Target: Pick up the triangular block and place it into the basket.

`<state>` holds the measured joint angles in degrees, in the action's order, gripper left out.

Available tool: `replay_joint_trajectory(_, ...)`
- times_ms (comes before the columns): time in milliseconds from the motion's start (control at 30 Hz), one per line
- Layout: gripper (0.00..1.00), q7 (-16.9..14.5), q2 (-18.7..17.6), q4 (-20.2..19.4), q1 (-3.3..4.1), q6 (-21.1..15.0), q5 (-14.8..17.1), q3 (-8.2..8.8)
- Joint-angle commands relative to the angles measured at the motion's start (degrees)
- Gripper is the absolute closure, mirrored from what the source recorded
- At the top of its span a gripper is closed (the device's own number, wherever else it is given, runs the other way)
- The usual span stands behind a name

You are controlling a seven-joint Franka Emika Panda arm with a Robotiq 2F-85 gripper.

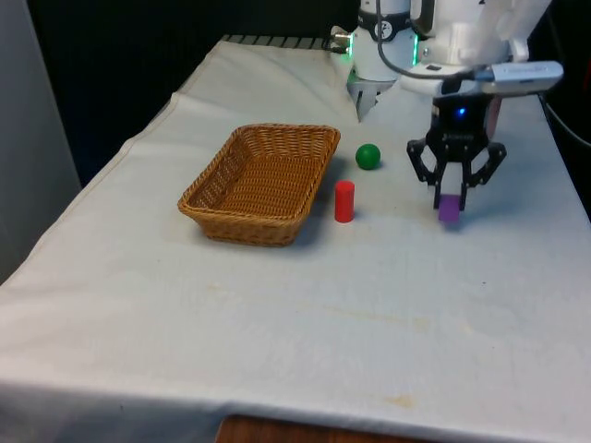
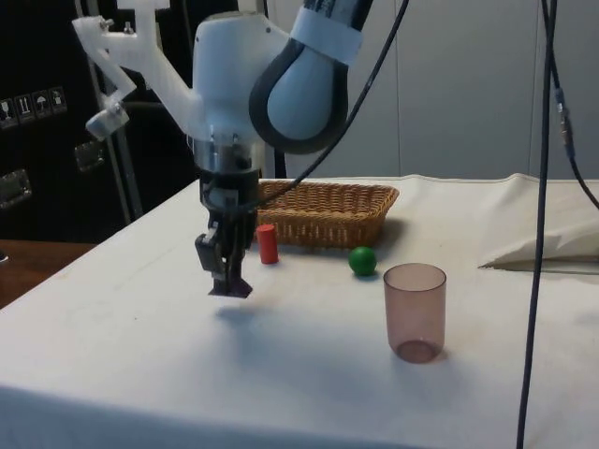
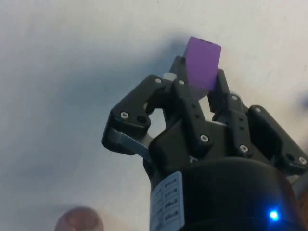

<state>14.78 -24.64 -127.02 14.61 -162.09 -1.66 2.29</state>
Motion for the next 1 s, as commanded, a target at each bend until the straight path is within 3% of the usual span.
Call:
replay_joint_trajectory(0,0.67,0.4,0.97,-0.46,0.23,0.69,-0.23,0.29)
replay_joint_trajectory(233,0.67,0.34,4.7,-1.49,0.29,3.32,-0.4,0.29)
replay_joint_trajectory(267,0.67,-0.06,4.24,-1.09,0.0,3.09,0.0,-0.06)
replay_joint_trajectory(300,0.67,0.34,5.16,-1.55,0.29,3.67,-0.4,0.29)
replay_joint_trajectory(533,0.67,0.4,9.8,-2.69,0.29,7.16,-0.69,0.23)
replay_joint_trajectory(567,0.67,-0.11,9.05,-2.35,0.0,6.65,0.0,-0.11)
replay_joint_trajectory(967,0.67,0.23,16.33,-3.32,0.11,13.12,-0.63,-0.11)
